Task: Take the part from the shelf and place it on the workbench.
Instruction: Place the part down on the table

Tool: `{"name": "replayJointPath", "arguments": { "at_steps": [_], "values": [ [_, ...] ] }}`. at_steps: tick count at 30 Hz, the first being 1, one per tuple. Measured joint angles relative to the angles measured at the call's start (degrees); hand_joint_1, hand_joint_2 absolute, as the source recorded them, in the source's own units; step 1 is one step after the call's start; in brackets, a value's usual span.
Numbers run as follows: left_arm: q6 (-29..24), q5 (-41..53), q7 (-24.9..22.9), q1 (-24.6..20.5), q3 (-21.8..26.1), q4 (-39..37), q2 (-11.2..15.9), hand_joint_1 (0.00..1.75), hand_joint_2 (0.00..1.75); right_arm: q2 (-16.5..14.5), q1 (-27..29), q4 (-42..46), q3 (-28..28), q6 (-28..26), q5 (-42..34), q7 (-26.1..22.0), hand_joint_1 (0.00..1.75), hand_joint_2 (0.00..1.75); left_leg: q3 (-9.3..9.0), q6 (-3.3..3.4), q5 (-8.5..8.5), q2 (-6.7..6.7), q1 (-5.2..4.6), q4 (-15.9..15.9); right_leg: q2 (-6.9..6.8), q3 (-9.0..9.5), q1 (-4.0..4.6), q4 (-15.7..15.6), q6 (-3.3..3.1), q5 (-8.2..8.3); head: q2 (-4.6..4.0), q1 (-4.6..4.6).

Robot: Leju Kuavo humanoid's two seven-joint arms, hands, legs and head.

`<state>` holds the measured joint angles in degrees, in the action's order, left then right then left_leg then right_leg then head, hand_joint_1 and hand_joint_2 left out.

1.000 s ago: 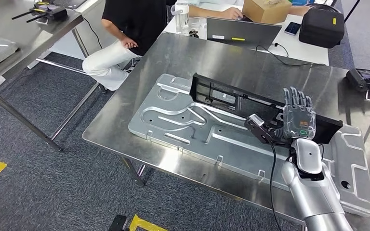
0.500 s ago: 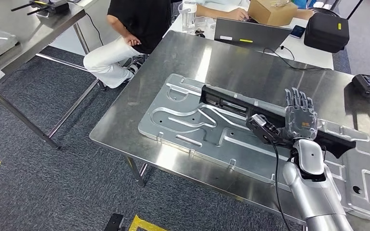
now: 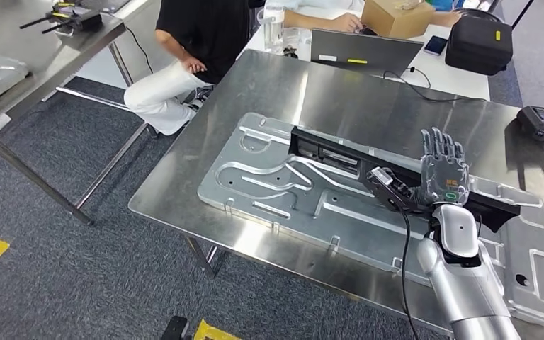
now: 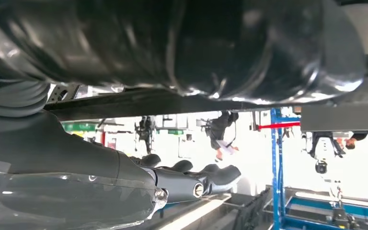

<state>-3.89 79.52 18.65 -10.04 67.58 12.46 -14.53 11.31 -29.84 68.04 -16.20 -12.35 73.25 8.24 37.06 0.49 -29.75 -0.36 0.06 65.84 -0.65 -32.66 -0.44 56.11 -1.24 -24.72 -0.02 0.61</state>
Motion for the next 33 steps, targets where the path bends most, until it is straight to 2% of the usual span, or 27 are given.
{"name": "replayJointPath", "arguments": {
  "at_steps": [1,2,3,4,6,7,9,11,13,14,16,17,18,19,20,22,23,25,28,30,32,33],
  "values": [
    [0.0,0.0,0.0,0.0,0.0,0.0,0.0,0.00,0.00,0.0,0.0,0.0,0.0,0.0,0.0,0.0,0.00,0.00,1.78,-0.31,-1.74,0.03,0.25,3.7,-0.06,0.01,-0.04,0.0,-0.07,-0.01,0.00,0.02],
    [0.0,-0.1,-0.1,0.1,0.0,0.0,0.0,0.00,0.00,0.0,0.0,0.0,0.0,0.1,0.0,0.0,0.00,0.00,3.15,-0.60,-2.68,0.04,0.49,6.5,-0.08,-0.02,-0.07,0.1,-0.05,-0.06,0.00,0.03],
    [0.1,-0.1,-0.1,0.1,0.0,0.0,0.1,0.00,0.00,0.0,0.0,0.0,0.0,0.1,-0.1,0.0,0.00,0.00,3.73,-0.85,-2.62,0.04,0.71,7.7,-0.07,-0.03,-0.14,0.2,0.02,-0.15,0.00,0.03],
    [0.1,-0.2,-0.2,0.1,0.0,0.0,0.1,0.00,0.00,0.0,0.0,0.0,0.0,0.1,-0.1,0.0,0.00,0.00,3.22,-1.08,-1.47,0.06,0.90,6.6,-0.02,-0.04,-0.25,0.4,0.16,-0.29,0.01,0.03],
    [0.2,-0.2,-0.3,0.1,0.0,0.0,0.2,0.00,0.00,0.0,0.0,0.0,0.0,0.1,-0.3,0.0,0.00,0.00,-0.11,-1.44,2.03,0.14,1.24,-0.1,0.13,-0.12,-0.55,1.2,0.76,-0.81,0.01,0.04],
    [0.2,-0.2,-0.3,0.0,0.0,0.0,0.2,0.00,0.00,0.0,0.0,0.0,0.0,0.1,-0.4,0.0,0.00,0.00,-1.73,-1.39,3.20,0.10,1.27,-3.4,0.26,-0.30,-0.53,1.8,1.18,-1.15,0.01,0.04],
    [0.3,-0.2,-0.3,-0.1,0.0,0.0,0.2,0.00,0.00,0.1,0.1,0.0,0.0,0.2,-0.5,0.0,0.00,0.00,-3.11,-0.82,3.67,-0.02,1.12,-6.3,0.48,-0.71,-0.41,2.6,1.91,-1.53,0.00,-0.01],
    [0.3,-0.3,-0.3,-0.1,0.0,0.0,0.2,0.00,0.00,0.1,0.3,0.0,0.0,0.3,-0.6,0.0,0.00,0.00,-3.01,0.18,3.78,-0.08,0.93,-6.4,0.62,-0.86,-0.50,2.5,2.48,-1.47,0.01,-0.03],
    [0.3,-0.4,-0.3,-0.2,-0.1,0.0,0.2,0.00,0.00,0.1,0.5,0.1,0.0,0.2,-0.7,-0.1,0.00,0.00,-3.02,1.06,4.09,-0.05,1.00,-6.7,0.64,-1.42,-0.73,3.9,2.98,-2.53,0.01,-0.03],
    [0.3,-0.4,-0.3,-0.3,-0.1,0.0,0.2,0.00,0.00,0.1,0.6,0.1,0.0,0.2,-0.9,-0.3,0.00,0.00,-3.03,1.38,4.22,-0.03,1.08,-6.8,0.64,-2.31,-0.79,5.9,3.14,-3.83,0.01,-0.04],
    [0.4,-0.4,-0.4,-0.2,-0.1,0.0,0.2,0.00,0.00,0.0,0.9,0.4,0.0,0.1,-1.4,-0.8,0.00,0.00,-2.97,1.68,4.22,-0.05,0.96,-6.9,0.63,-5.73,-0.81,13.1,3.37,-7.40,0.01,-0.05],
    [0.4,-0.4,-0.4,-0.2,-0.1,0.0,0.2,0.00,0.00,-0.1,1.1,0.6,0.0,0.2,-1.5,-1.0,0.00,0.00,-2.97,1.75,4.17,-0.07,0.86,-6.8,0.63,-7.46,-0.82,16.5,3.41,-8.52,0.01,-0.04],
    [0.4,-0.5,-0.4,-0.2,-0.1,0.0,0.2,0.00,0.00,-0.1,1.4,0.7,0.0,0.3,-1.6,-1.0,0.00,0.00,-2.99,1.81,4.13,-0.11,0.76,-6.8,0.63,-8.67,-0.82,18.6,3.38,-8.83,0.01,-0.04],
    [0.5,-0.6,-0.4,-0.2,-0.1,0.0,0.2,0.00,0.00,-0.2,1.6,0.9,0.0,0.5,-1.6,-1.0,0.00,0.00,-3.05,1.85,4.08,-0.18,0.66,-6.8,0.63,-8.70,-0.80,18.3,3.24,-7.82,0.02,-0.04],
    [0.5,-0.7,-0.4,-0.2,-0.1,0.0,0.2,0.00,0.00,-0.2,1.8,1.2,-0.1,0.8,-1.7,-1.0,0.00,0.00,-3.17,1.85,4.01,-0.25,0.57,-6.8,0.64,-7.57,-0.76,15.5,2.96,-5.80,0.02,-0.04],
    [0.5,-1.0,-0.4,-0.3,-0.3,0.0,0.2,0.00,0.00,-0.2,1.8,1.8,-0.1,1.6,-1.9,-0.9,0.00,0.00,-3.34,1.70,3.85,-0.35,0.36,-6.8,0.63,-3.98,-0.41,7.4,2.15,-1.83,0.01,-0.03],
    [0.5,-1.2,-0.5,-0.3,-0.5,0.0,0.1,0.00,0.00,-0.2,1.7,2.1,-0.2,2.1,-2.1,-0.9,0.00,0.00,-3.32,1.53,3.80,-0.38,0.32,-6.8,0.64,-2.71,-0.17,4.5,1.79,-0.84,0.00,-0.03],
    [0.5,-1.4,-0.6,-0.4,-0.9,0.0,0.0,0.00,0.00,-0.4,1.7,2.4,-0.7,3.3,-2.4,-0.7,0.00,0.00,-3.19,1.03,3.79,-0.39,0.35,-6.9,0.67,-2.07,0.26,2.9,1.40,-0.85,0.01,-0.02],
    [0.7,-1.6,-0.7,-0.4,-1.3,0.0,0.1,0.00,0.00,-1.1,1.8,2.5,-1.7,5.1,-2.5,-0.5,0.00,0.00,-3.10,0.05,3.04,-0.28,0.32,-6.3,0.59,-1.56,-0.08,1.9,0.84,-0.56,0.02,0.01],
    [0.7,-1.6,-0.7,-0.5,-1.5,0.0,0.1,0.00,0.00,-1.7,1.8,2.6,-2.3,5.7,-2.5,-0.4,0.00,0.00,-1.04,-0.38,0.29,-0.14,0.36,-1.6,0.37,-1.08,-0.39,1.3,0.40,-0.37,0.02,0.06],
    [0.7,-1.7,-0.8,-0.5,-1.5,0.0,0.1,0.00,0.00,-2.2,1.9,2.5,-2.9,6.0,-2.5,-0.3,0.00,0.00,2.77,-0.69,-2.99,-0.09,0.47,6.0,0.27,-1.07,-0.34,1.3,0.16,-0.44,0.01,0.09],
    [0.7,-1.7,-0.8,-0.5,-1.5,0.0,0.1,0.00,0.00,-2.4,1.9,2.5,-3.1,6.1,-2.5,-0.2,0.00,0.00,4.18,-0.80,-3.61,-0.08,0.53,8.6,0.26,-1.09,-0.30,1.4,0.14,-0.51,0.02,0.09]
  ]
}}
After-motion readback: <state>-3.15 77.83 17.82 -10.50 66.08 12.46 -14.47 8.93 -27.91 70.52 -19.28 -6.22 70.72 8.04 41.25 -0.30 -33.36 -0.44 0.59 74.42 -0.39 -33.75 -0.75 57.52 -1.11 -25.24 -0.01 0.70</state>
